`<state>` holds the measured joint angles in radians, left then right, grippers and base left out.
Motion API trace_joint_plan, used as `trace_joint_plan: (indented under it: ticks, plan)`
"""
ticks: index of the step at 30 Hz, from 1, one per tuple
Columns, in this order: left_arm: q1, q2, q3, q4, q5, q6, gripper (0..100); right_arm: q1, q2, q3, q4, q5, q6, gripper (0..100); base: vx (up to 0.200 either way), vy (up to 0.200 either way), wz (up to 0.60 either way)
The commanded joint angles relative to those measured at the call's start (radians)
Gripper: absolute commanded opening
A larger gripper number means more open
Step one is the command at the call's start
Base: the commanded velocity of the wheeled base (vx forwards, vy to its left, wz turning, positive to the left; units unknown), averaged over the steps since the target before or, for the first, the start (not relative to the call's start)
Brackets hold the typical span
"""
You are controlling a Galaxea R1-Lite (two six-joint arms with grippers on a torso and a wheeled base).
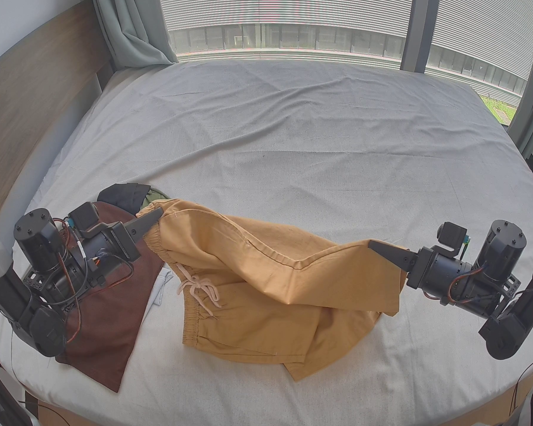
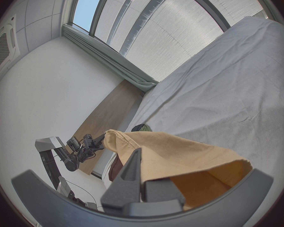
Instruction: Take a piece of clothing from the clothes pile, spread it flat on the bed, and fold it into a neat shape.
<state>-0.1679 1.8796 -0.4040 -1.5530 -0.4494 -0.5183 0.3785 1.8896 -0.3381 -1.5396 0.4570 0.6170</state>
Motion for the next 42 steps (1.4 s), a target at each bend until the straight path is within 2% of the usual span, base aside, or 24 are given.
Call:
trace_joint_plan:
  ticks: [1,15,42]
  plan:
    - [0.002,-0.008,-0.002,-0.002,0.000,0.001,0,-0.003,-0.023,-0.004,-0.001,0.000,0.000,0,0.000,0.000,0.00]
    - [0.060,0.023,0.001,-0.002,-0.049,0.123,0,-0.012,-0.040,-0.032,-0.001,0.000,0.001,0,0.000,0.000,0.00]
    - [0.084,0.033,-0.006,-0.002,-0.051,0.141,0,-0.110,-0.040,-0.071,-0.001,0.000,0.017,0,0.000,0.000,0.00]
